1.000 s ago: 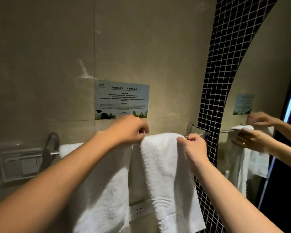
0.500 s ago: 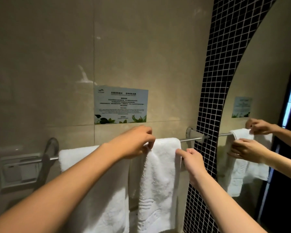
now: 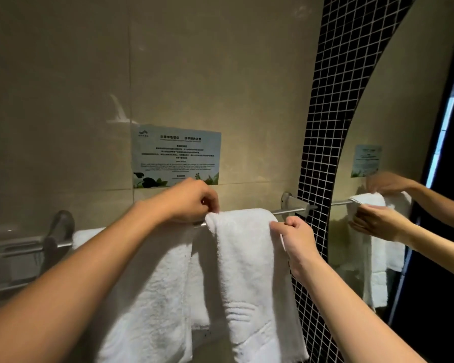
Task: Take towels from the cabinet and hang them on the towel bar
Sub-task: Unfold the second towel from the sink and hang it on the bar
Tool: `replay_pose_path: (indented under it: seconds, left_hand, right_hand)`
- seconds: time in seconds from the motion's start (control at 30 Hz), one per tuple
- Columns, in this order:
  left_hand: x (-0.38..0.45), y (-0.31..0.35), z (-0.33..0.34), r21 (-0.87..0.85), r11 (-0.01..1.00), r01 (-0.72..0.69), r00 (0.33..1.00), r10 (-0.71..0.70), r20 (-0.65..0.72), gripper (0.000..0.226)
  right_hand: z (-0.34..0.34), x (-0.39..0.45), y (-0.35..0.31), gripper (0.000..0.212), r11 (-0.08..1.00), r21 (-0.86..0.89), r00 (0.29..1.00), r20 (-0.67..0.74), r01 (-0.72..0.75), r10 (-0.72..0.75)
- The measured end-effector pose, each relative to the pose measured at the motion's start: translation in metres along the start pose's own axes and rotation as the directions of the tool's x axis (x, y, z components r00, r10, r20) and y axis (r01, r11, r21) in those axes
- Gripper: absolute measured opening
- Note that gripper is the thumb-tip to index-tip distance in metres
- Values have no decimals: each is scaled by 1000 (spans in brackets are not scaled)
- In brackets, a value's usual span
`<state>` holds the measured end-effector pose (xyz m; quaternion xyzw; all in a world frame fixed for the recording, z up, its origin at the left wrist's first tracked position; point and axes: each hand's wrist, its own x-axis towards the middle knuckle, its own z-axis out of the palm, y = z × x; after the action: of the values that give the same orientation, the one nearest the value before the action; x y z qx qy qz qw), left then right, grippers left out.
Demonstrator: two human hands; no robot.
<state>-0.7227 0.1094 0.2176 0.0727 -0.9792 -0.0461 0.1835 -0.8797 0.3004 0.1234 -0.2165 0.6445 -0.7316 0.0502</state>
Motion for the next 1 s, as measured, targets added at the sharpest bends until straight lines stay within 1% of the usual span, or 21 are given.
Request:
replay_pose_path:
  seconds: [0.07,0.17,0.27,0.33,0.37,0.43,0.5,0.57,0.63,0.7,0.77,0.87,1.0]
  left_hand:
    - [-2,1,1,0,1000,4,1000,-4,2,33]
    - [-6,6,2,14,1000,-14,1000,14,-1,27]
    - [-9,8,4,55,995,-81,996,80,34,27]
    - [-14,8,7,71,990,-120,990,114,80,33]
    - [-18,10,11,106,986,-131,989,123,81,35]
    - [-22,13,22,269,951,-155,987,160,3,37]
    - [-21,15,33,412,893,-178,963,245,-116,31]
    - [-18,15,35,431,881,-193,934,299,-193,22]
    - [-15,13,29,366,907,-209,924,306,-230,16]
    - [-12,9,19,247,950,-192,931,256,-260,15]
    - [-9,1,12,154,980,-125,953,162,-254,13]
    - [-7,-13,13,154,988,-18,992,36,-120,17]
    - [-7,-17,14,200,980,26,1000,-23,-19,20]
  right_hand:
    - [1,0,5,47,1000,-14,1000,-12,-2,2]
    - [1,-4,16,41,999,-26,1000,12,-20,20]
    - [-1,-8,28,35,996,-79,998,38,-41,44]
    - [-2,-12,38,37,994,-98,998,35,-52,55]
    - [-2,-13,42,38,994,-96,998,28,-56,59]
    - [-1,-15,44,41,995,-86,998,14,-58,60]
    - [1,-13,43,43,996,-68,998,18,-52,53]
    - [3,-12,38,44,999,-39,999,31,-32,33]
    - [4,-9,30,45,1000,-11,999,45,-6,7]
    - [1,-5,21,45,1000,12,999,46,11,-12]
    - [-2,0,12,45,999,36,999,34,25,-26]
    - [-7,3,11,44,998,55,1000,17,6,-7]
    - [-7,-3,30,39,996,41,996,36,-78,77]
